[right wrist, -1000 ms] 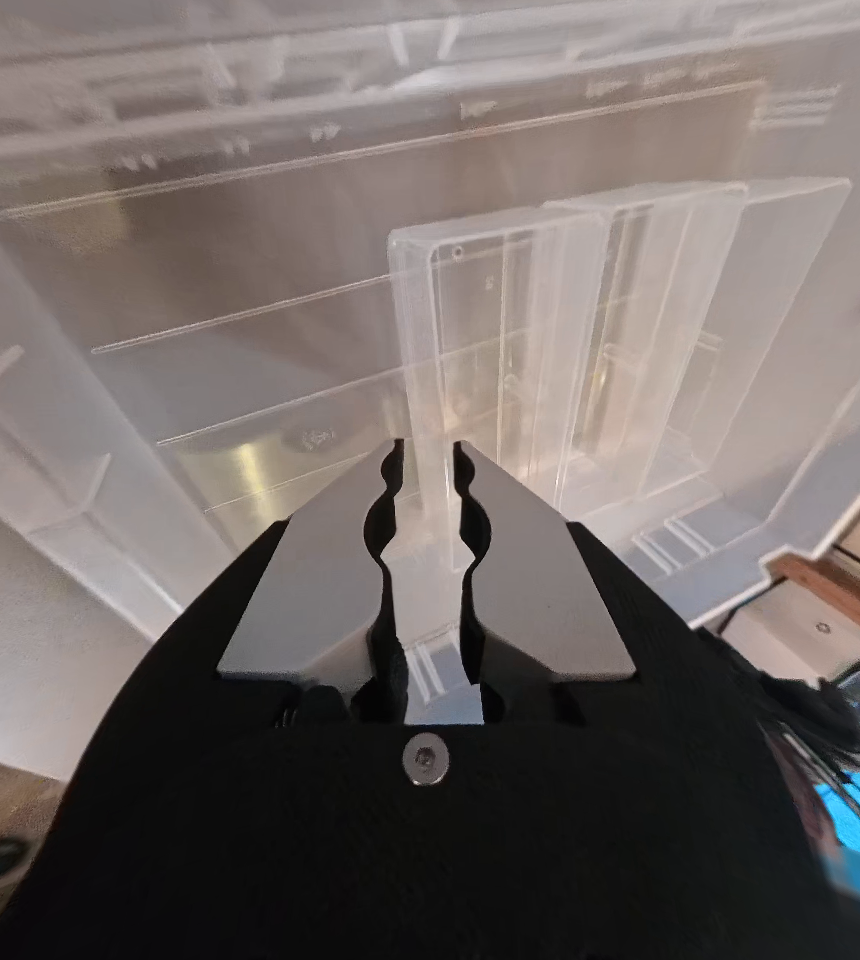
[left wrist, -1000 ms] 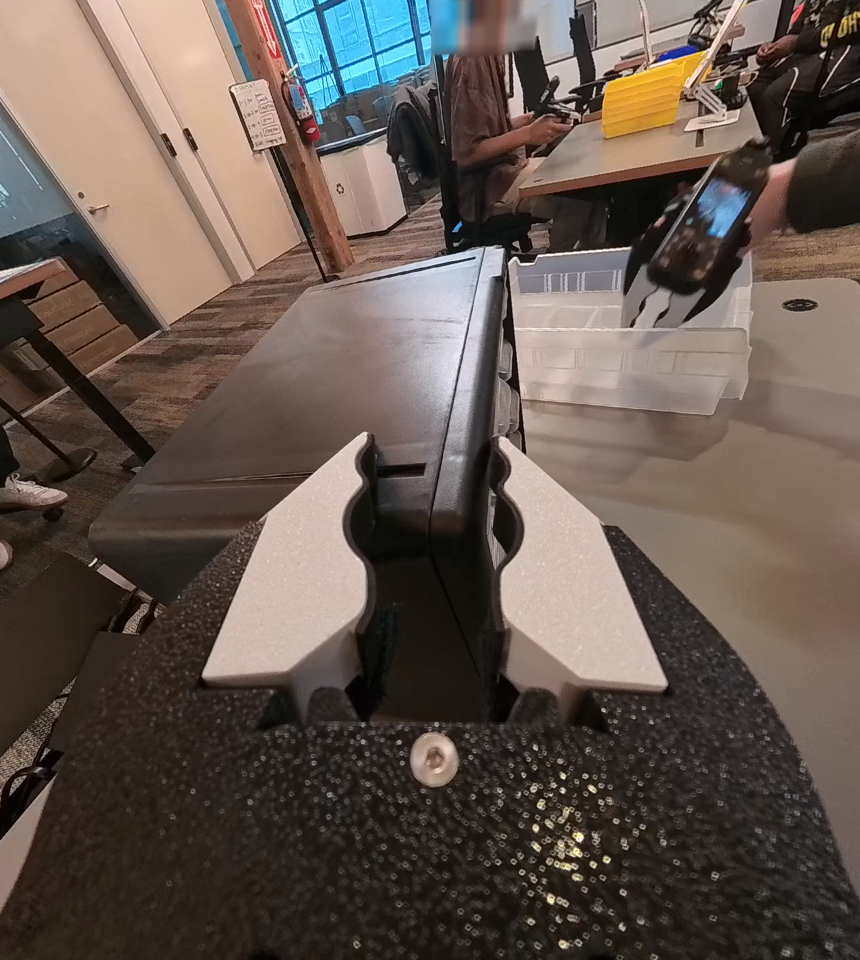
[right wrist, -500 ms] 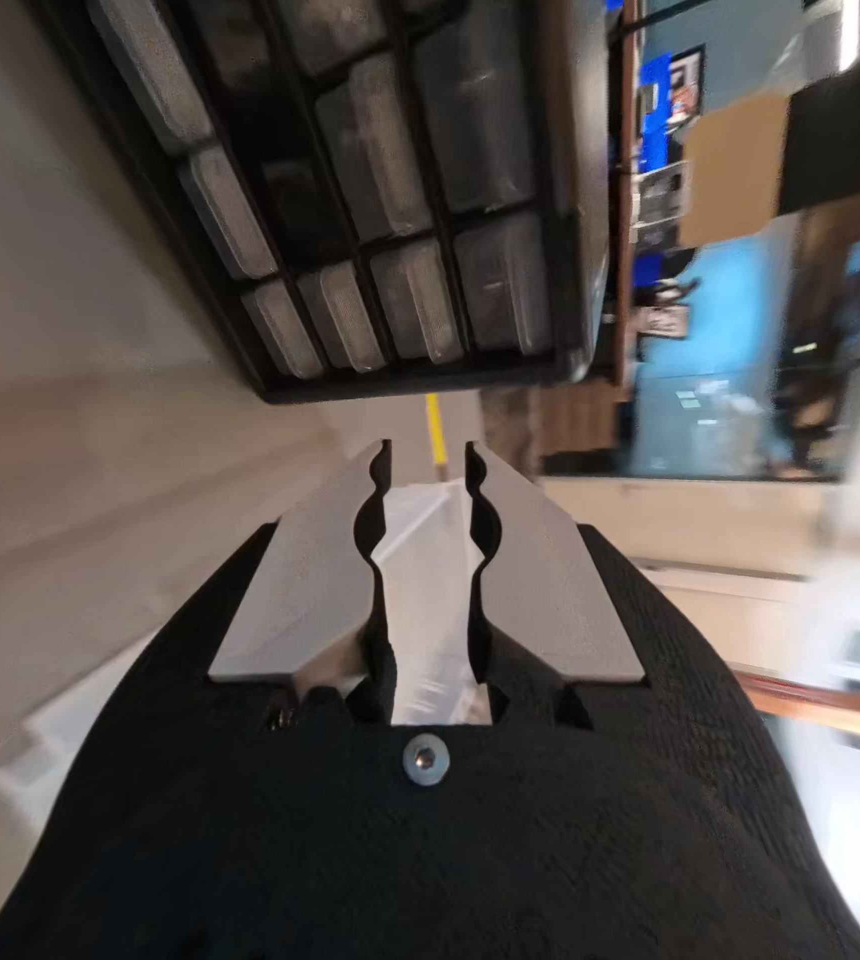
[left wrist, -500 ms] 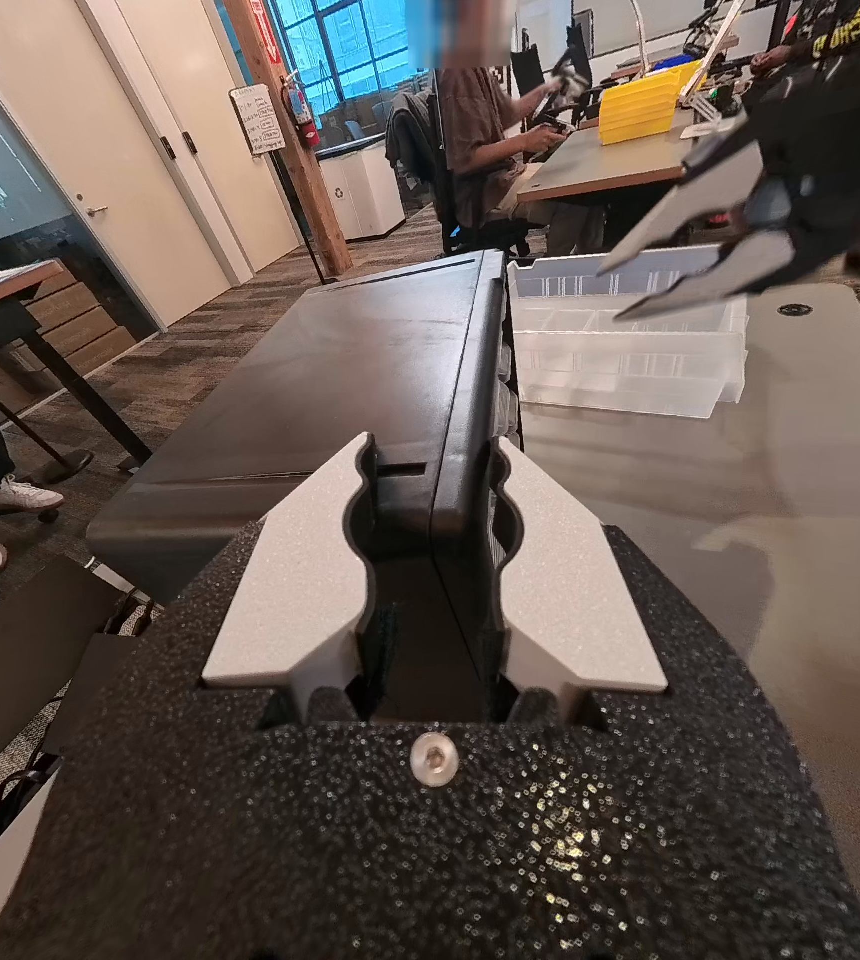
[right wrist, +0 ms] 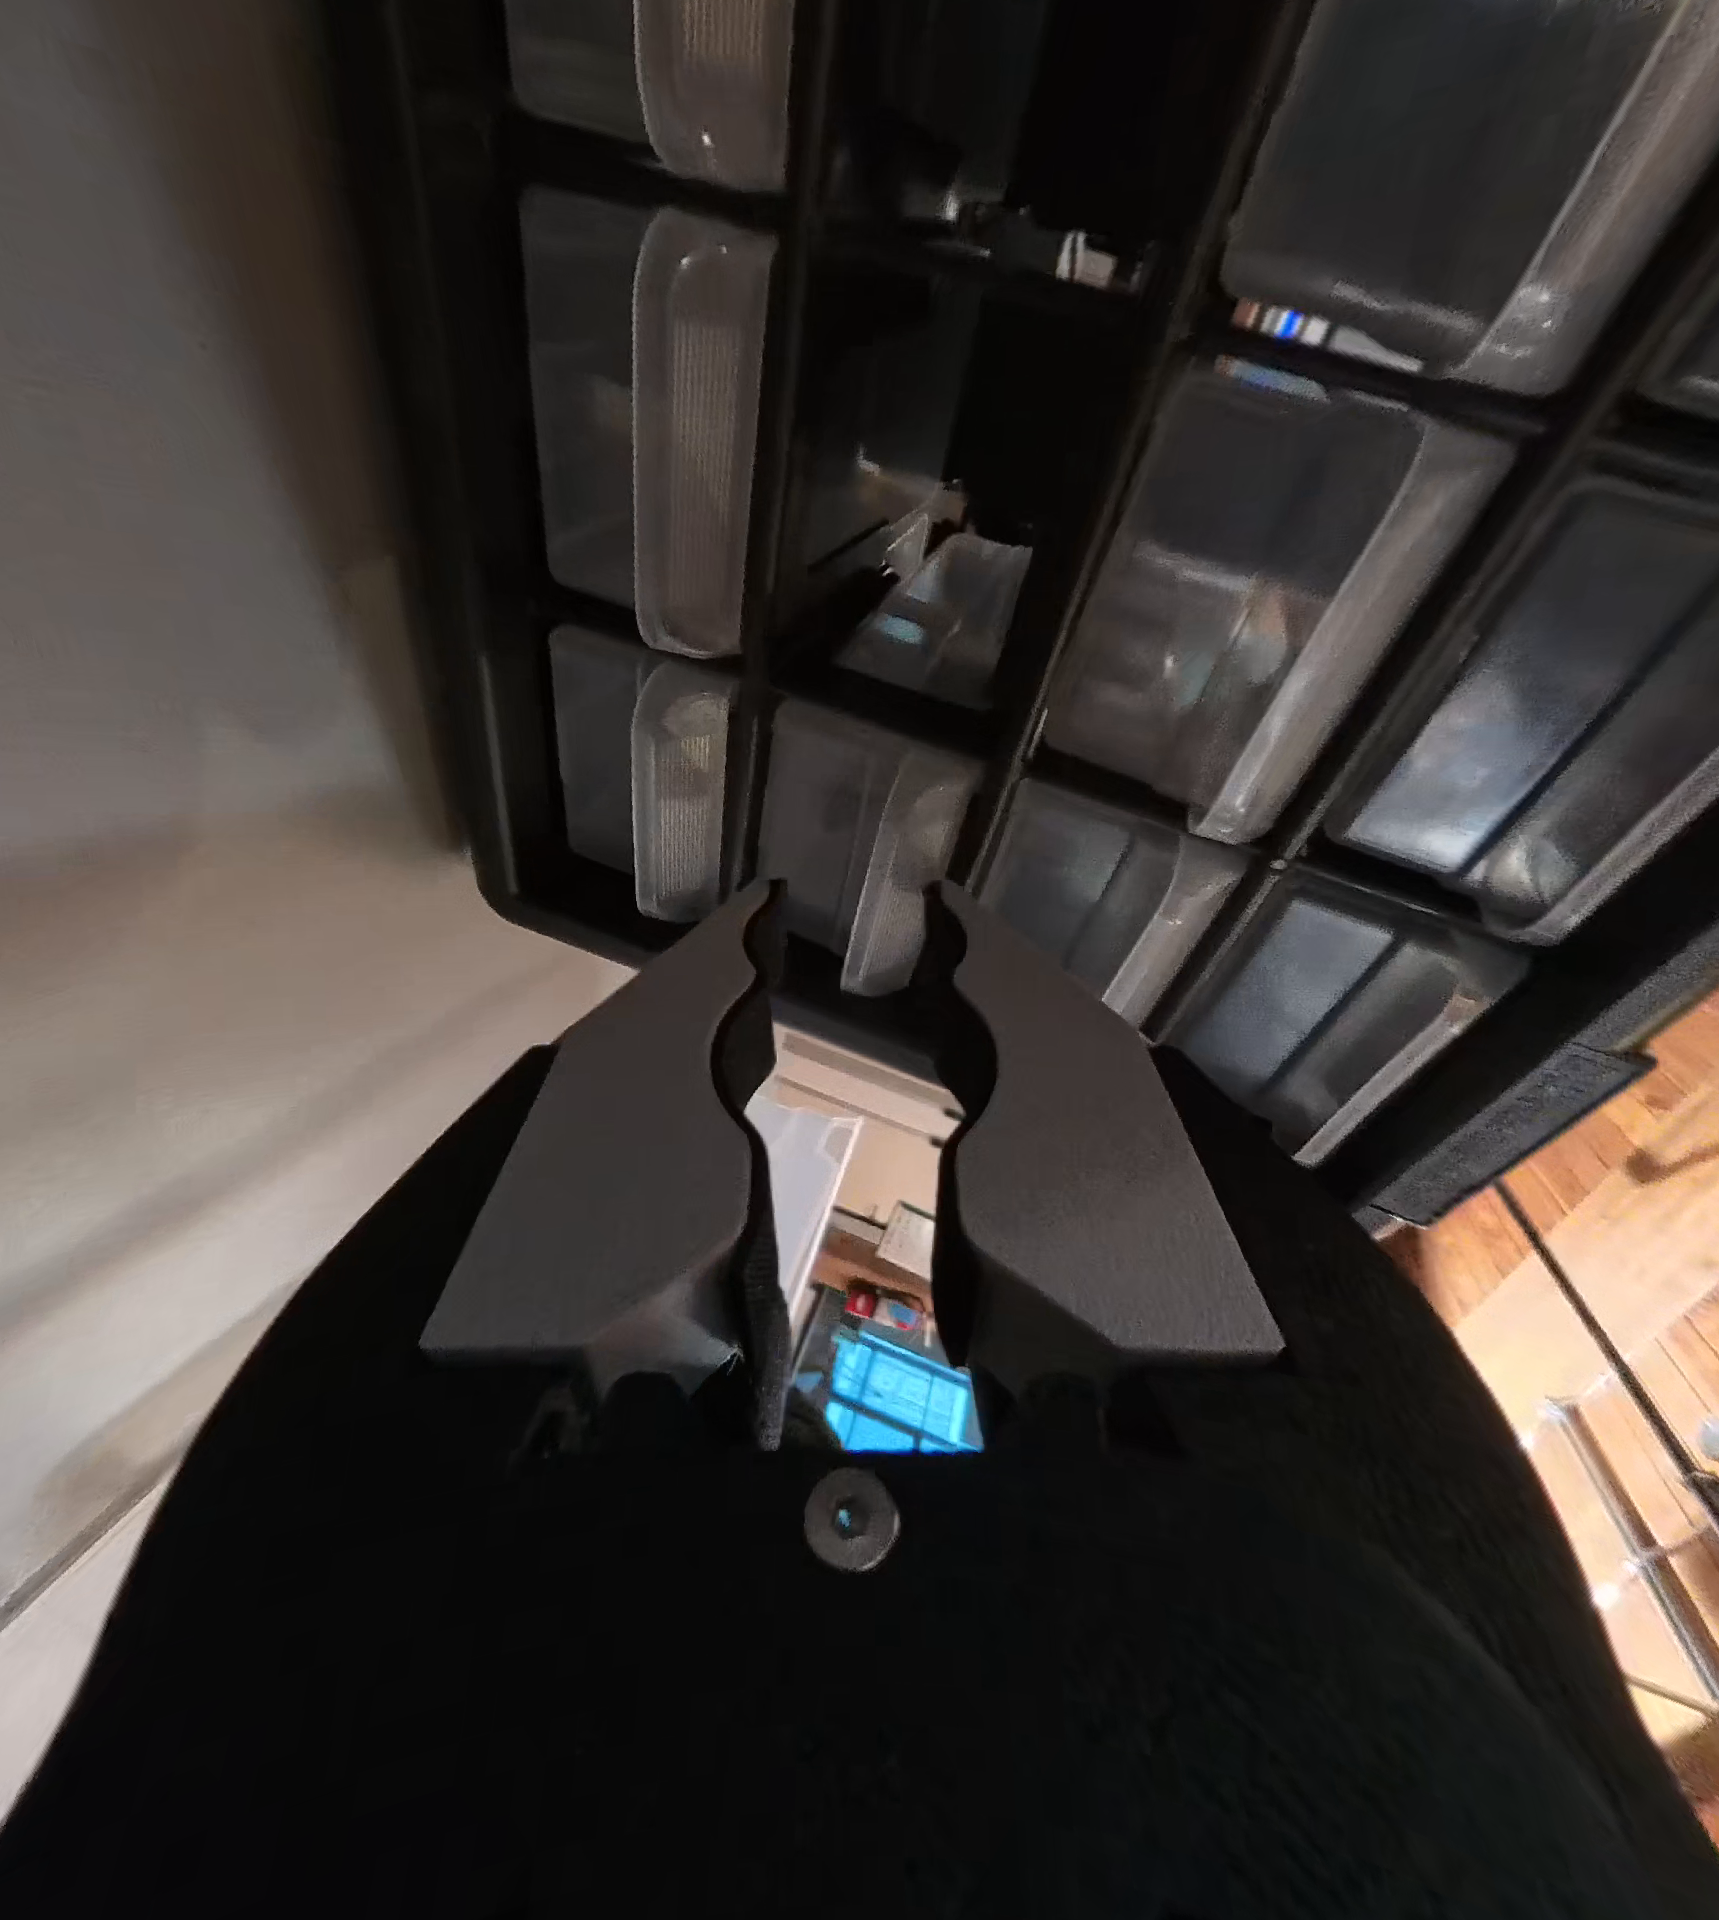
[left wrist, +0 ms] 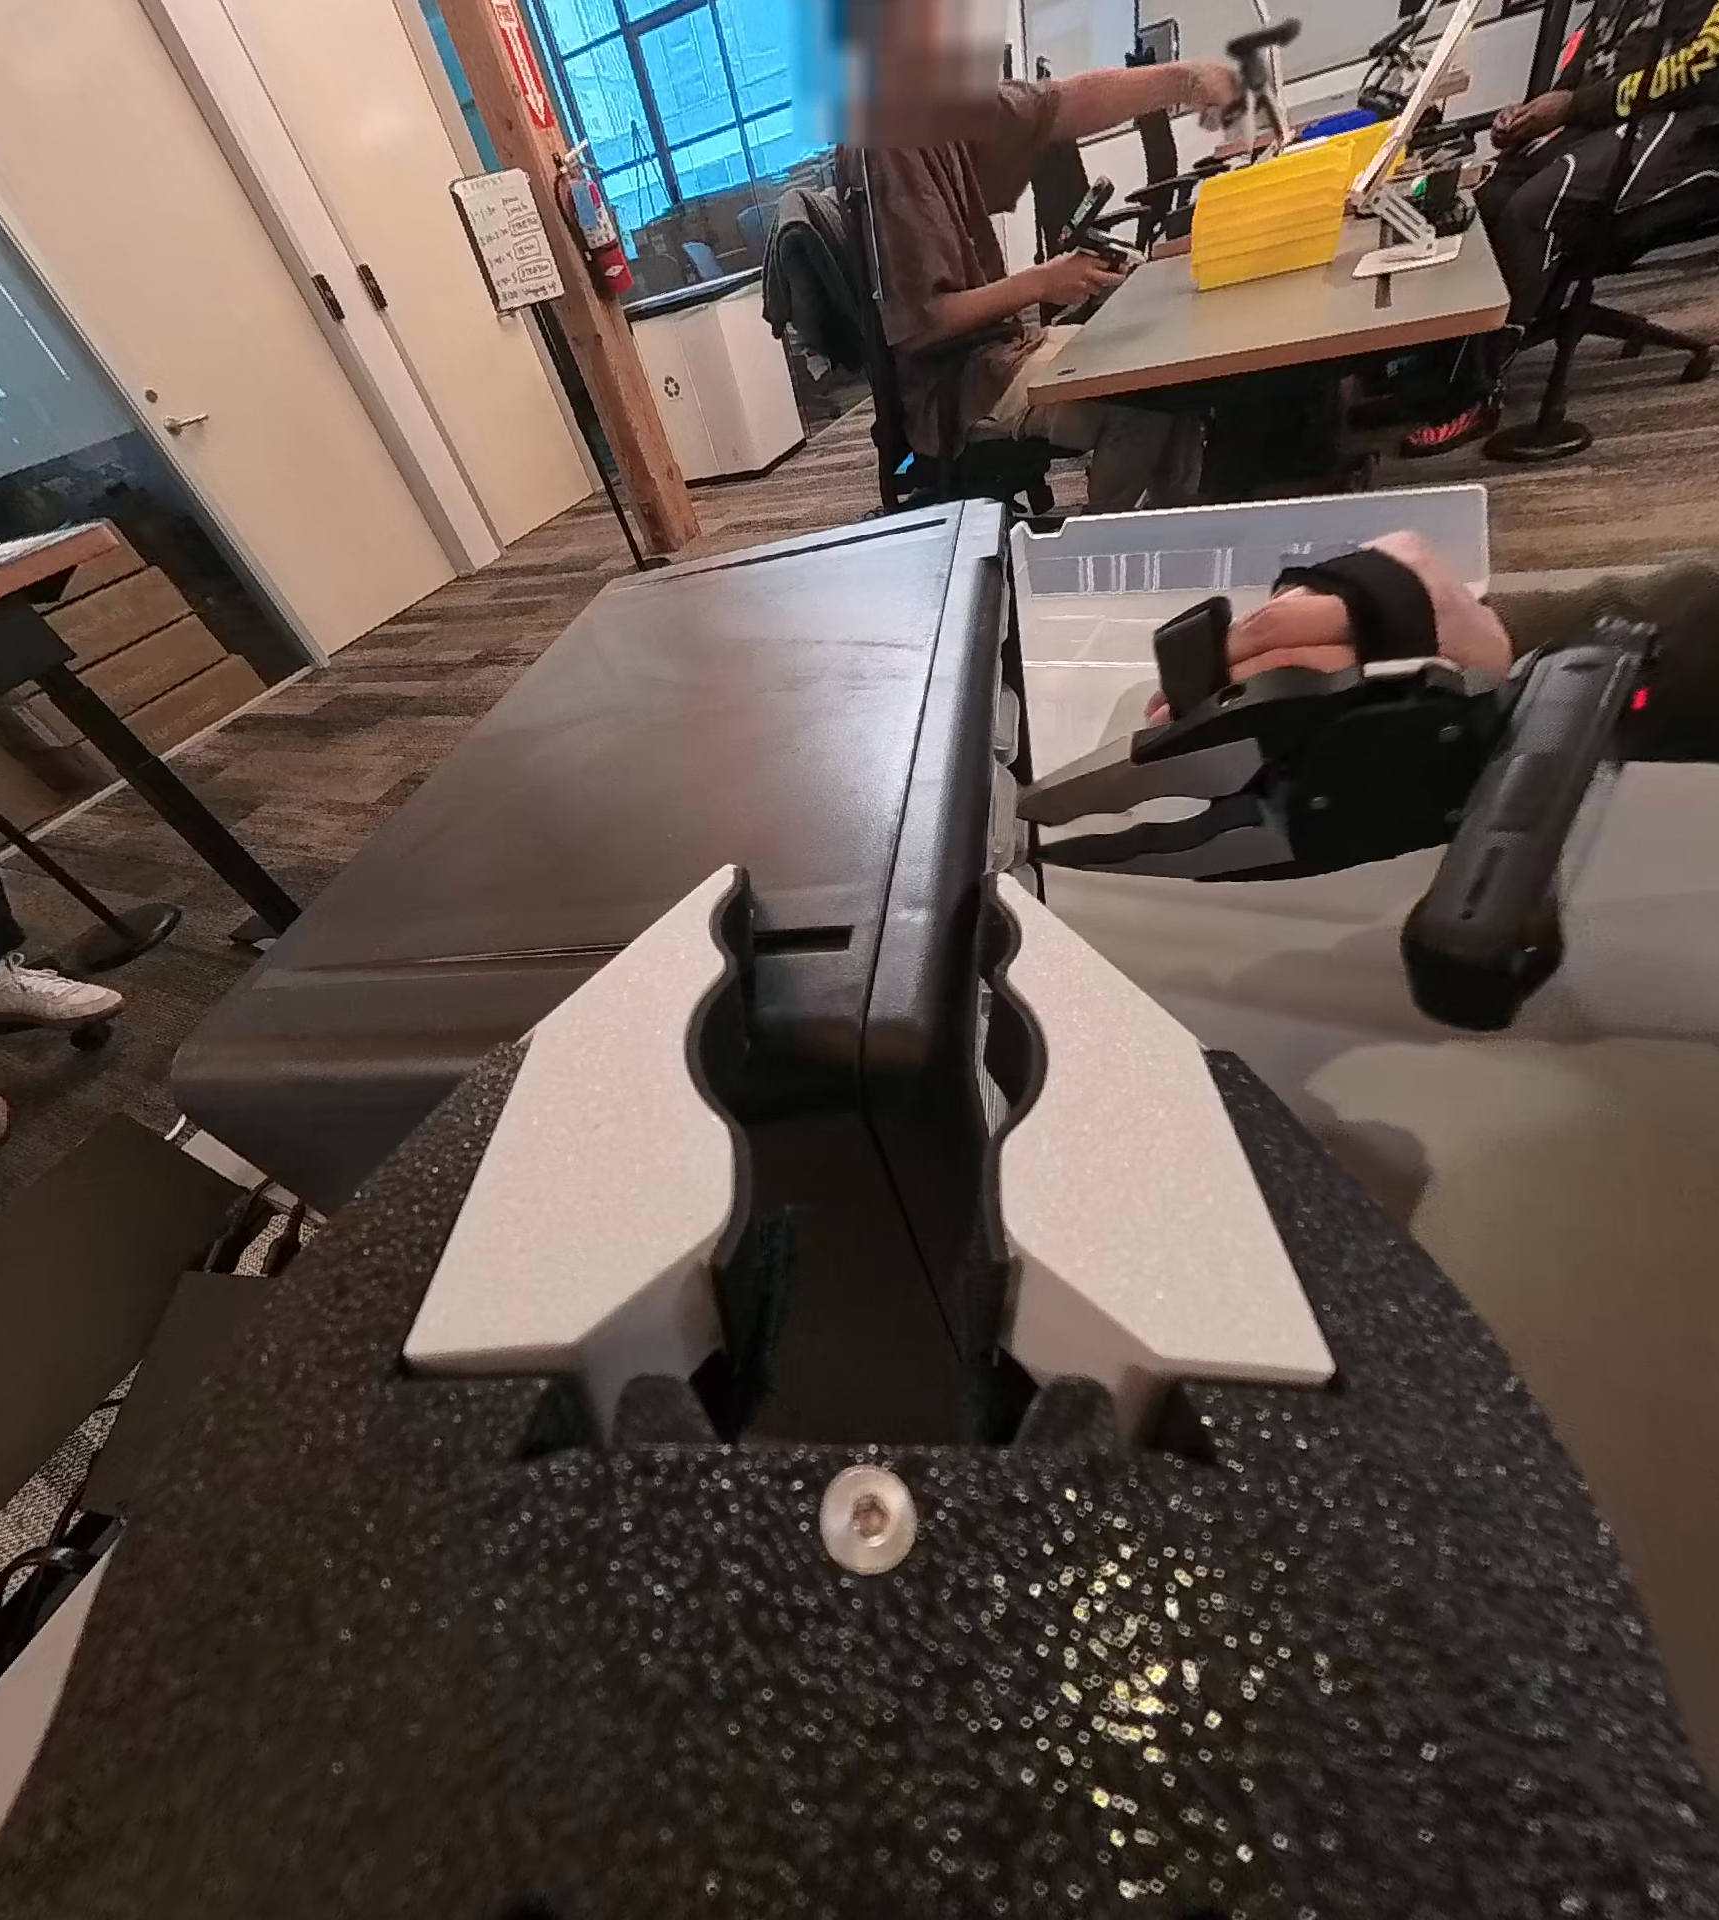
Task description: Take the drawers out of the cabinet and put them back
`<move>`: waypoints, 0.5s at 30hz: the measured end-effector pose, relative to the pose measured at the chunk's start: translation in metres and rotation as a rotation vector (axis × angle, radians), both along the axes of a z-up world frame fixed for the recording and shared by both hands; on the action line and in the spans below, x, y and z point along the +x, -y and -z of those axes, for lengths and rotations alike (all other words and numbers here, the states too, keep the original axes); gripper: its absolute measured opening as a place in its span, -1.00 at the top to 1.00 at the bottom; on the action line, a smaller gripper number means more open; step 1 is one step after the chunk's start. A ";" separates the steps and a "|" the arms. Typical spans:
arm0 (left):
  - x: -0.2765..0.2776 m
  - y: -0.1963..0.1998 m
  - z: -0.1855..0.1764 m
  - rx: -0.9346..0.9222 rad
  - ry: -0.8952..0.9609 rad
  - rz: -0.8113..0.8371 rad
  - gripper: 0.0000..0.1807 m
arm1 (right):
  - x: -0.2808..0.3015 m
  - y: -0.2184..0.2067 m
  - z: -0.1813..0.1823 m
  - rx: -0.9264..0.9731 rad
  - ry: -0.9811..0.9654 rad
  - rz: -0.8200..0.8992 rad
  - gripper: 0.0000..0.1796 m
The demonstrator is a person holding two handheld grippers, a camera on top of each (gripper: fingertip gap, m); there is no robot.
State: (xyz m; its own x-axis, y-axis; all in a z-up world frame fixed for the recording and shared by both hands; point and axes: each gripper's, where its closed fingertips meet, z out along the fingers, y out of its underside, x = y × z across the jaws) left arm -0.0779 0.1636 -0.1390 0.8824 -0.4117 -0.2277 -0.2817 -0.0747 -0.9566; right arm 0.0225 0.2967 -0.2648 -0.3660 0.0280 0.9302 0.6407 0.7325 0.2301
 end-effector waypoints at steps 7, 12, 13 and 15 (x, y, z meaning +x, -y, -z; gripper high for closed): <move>0.000 0.000 0.000 0.001 0.001 0.002 0.54 | 0.004 0.001 -0.008 0.038 -0.078 0.005 0.91; 0.000 0.000 0.000 0.002 0.003 0.005 0.54 | 0.019 0.012 -0.009 0.031 -0.087 0.009 0.91; 0.000 0.000 0.000 0.002 0.003 0.005 0.54 | 0.024 0.015 -0.009 0.031 -0.087 0.011 0.91; 0.000 0.000 0.000 0.002 0.003 0.005 0.54 | 0.034 0.021 -0.009 0.031 -0.090 0.012 0.91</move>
State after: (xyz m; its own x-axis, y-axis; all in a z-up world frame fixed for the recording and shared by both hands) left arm -0.0778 0.1633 -0.1389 0.8809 -0.4159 -0.2257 -0.2789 -0.0710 -0.9577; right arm 0.0563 0.2755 -0.2556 -0.2809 0.0030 0.9597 0.6686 0.7180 0.1935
